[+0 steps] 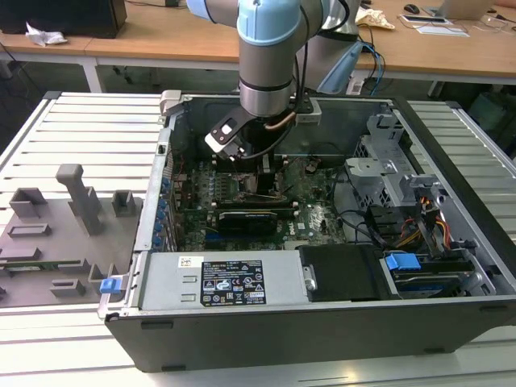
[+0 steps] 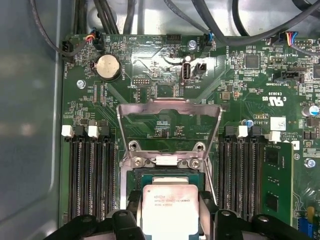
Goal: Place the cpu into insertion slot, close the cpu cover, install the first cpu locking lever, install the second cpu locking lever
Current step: 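Place the cpu into insertion slot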
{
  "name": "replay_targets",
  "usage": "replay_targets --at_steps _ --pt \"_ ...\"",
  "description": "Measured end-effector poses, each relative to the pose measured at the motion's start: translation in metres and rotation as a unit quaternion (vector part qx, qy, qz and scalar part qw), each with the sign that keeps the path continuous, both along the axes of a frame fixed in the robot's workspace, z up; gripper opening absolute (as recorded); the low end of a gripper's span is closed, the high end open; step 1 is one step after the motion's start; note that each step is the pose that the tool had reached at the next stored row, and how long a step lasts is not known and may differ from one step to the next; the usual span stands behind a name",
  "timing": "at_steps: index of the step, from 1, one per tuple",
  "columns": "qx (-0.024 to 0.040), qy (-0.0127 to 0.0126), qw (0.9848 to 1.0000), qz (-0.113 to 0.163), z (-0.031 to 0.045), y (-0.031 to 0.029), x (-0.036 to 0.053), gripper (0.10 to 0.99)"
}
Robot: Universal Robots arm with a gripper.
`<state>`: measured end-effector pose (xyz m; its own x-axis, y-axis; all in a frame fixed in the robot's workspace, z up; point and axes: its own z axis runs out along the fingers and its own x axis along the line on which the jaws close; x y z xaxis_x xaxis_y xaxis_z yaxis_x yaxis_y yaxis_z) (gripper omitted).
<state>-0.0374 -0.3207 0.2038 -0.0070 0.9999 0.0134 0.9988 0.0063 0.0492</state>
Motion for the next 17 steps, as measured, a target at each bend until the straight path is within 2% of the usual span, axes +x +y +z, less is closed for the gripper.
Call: replay_targets --at_steps 14,15,16,17 --pt "-0.0002 0.0001 1.0 -0.003 -0.0029 0.0006 0.0001 0.541" --pt "-0.0001 0.0001 1.0 -0.003 -0.003 0.0006 0.0001 0.553" --pt "-0.0002 0.0001 1.0 -0.003 -0.003 0.0006 0.0001 0.616" --pt "-0.0001 0.0001 1.0 -0.003 -0.0031 0.0006 0.0001 0.616"
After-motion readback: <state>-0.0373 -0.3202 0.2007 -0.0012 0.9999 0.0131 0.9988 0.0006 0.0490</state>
